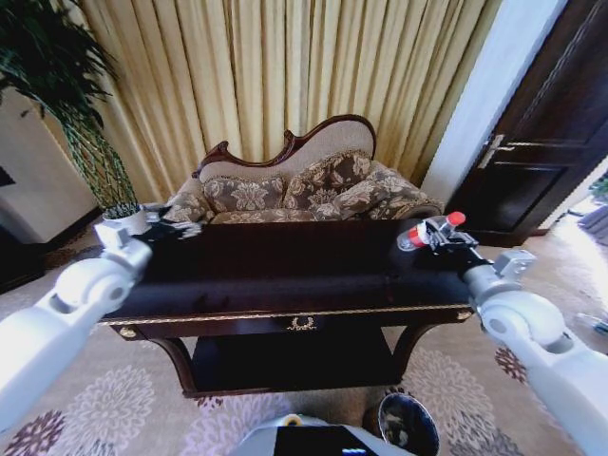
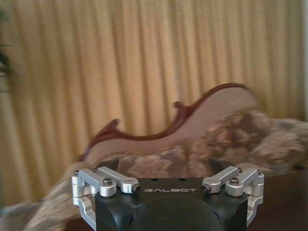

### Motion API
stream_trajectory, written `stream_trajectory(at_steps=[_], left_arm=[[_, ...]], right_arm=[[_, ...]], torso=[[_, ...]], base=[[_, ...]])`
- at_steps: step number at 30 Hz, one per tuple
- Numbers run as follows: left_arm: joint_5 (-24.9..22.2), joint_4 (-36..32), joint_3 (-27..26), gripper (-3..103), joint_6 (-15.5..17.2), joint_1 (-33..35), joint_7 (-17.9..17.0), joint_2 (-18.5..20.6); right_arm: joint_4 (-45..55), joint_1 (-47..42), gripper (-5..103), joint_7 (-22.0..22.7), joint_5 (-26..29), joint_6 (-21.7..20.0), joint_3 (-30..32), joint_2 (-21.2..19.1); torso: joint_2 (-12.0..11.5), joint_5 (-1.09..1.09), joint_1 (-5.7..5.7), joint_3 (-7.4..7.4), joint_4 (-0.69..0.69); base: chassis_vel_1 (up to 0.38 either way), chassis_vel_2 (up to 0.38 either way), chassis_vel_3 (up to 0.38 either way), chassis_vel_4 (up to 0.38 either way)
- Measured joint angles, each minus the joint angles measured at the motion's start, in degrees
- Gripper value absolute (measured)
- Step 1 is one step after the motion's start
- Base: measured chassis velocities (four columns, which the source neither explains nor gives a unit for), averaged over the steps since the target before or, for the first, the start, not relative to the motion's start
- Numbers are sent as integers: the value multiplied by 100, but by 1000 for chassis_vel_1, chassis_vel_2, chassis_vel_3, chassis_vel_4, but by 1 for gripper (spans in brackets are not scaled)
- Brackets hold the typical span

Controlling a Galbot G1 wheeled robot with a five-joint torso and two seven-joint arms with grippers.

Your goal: Move to the front of the table and place the trash on the table into the trash bin.

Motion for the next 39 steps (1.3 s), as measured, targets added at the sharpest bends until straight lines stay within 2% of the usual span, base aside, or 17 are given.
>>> stream_trajectory(at_steps=[1,5,8,15,17,19,20,25,39], left_arm=[[-30,79,-229,100,94,125,-35,-23],[-82,164,-421,100,165,170,-100,-33],[-139,223,-509,100,176,169,-102,-27],[-625,297,-733,100,143,178,-88,74],[-640,429,-709,100,-175,172,158,107],[-601,473,-692,100,-284,177,264,110],[-518,545,-659,100,-502,196,447,111],[-444,539,-633,100,-783,265,530,87],[-130,342,-782,100,-798,537,523,87]], right_arm=[[-5,-28,31,132,-225,-58,4,40],[52,-121,31,226,-537,-163,69,88],[102,-153,31,291,-551,-242,118,96],[129,-165,31,351,-339,-389,222,88],[146,-164,31,364,-259,-466,225,103],[160,-164,31,376,-239,-491,225,113],[175,-167,31,387,-220,-513,225,130],[192,-203,31,395,-184,-531,243,146],[203,-273,31,342,-108,-507,328,123]], torso=[[0,1,-1,0,0],[0,2,0,0,-4],[0,1,0,0,-4],[0,2,0,0,-2],[0,3,0,0,-2],[0,2,0,0,-3],[0,2,0,0,-2],[0,1,0,0,-2],[0,2,0,0,-2]], base=[[0,0,0,0],[0,0,0,0],[0,0,0,0],[0,0,0,0],[0,0,0,0],[0,0,0,0],[0,0,0,0],[43,-47,-42,36],[98,-99,-95,96]])
